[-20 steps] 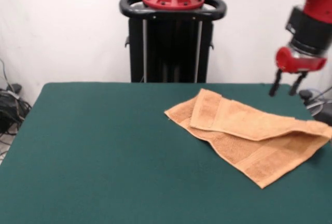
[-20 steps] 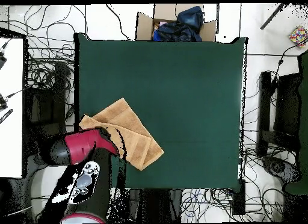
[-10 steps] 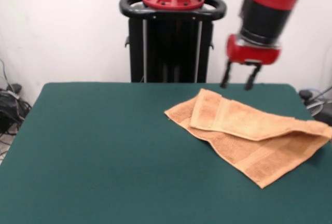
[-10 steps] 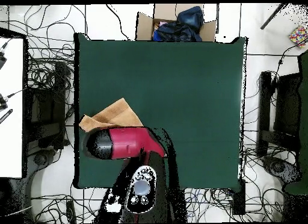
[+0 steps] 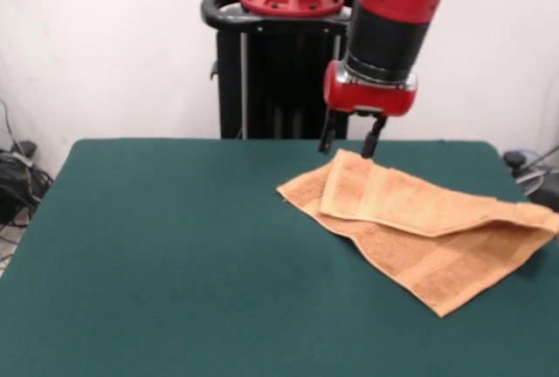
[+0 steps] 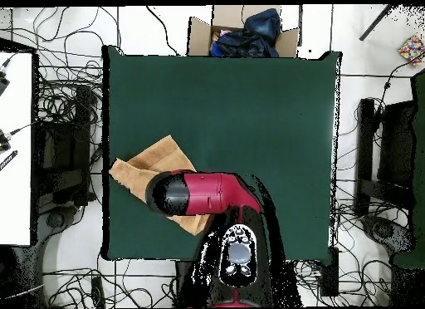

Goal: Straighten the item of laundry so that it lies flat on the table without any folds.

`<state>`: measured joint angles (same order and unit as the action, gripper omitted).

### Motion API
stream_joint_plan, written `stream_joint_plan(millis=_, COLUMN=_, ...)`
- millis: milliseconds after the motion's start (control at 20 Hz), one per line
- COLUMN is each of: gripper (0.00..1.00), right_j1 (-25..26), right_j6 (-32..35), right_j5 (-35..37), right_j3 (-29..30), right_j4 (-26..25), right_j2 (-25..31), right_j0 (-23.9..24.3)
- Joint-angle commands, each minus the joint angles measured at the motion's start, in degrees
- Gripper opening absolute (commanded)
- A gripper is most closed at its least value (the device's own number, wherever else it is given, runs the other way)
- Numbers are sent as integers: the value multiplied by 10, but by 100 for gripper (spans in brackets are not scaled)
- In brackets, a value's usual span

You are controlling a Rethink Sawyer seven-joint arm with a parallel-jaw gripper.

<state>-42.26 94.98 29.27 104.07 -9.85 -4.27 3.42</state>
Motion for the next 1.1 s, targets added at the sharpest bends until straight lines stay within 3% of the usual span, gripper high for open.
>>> stream_joint_plan(millis=50, gripper=100, right_j1=-1, right_j6=-81, right_j5=-65, right_j3=52, right_j4=-20, right_j2=178, right_j0=67)
stream_joint_plan(millis=150, gripper=100, right_j1=2, right_j6=-89, right_j5=-68, right_j3=53, right_j4=-27, right_j2=213, right_j0=87)
stream_joint_plan(millis=350, gripper=100, right_j1=23, right_j6=-63, right_j5=-33, right_j3=19, right_j4=-44, right_j2=214, right_j0=78)
stream_joint_plan(millis=600, gripper=100, right_j1=32, right_j6=-49, right_j5=-39, right_j3=11, right_j4=-63, right_j2=227, right_j0=87)
stream_joint_plan(millis=1100, gripper=100, right_j1=3, right_j6=-39, right_j5=-24, right_j3=48, right_j4=-80, right_j2=256, right_j0=126)
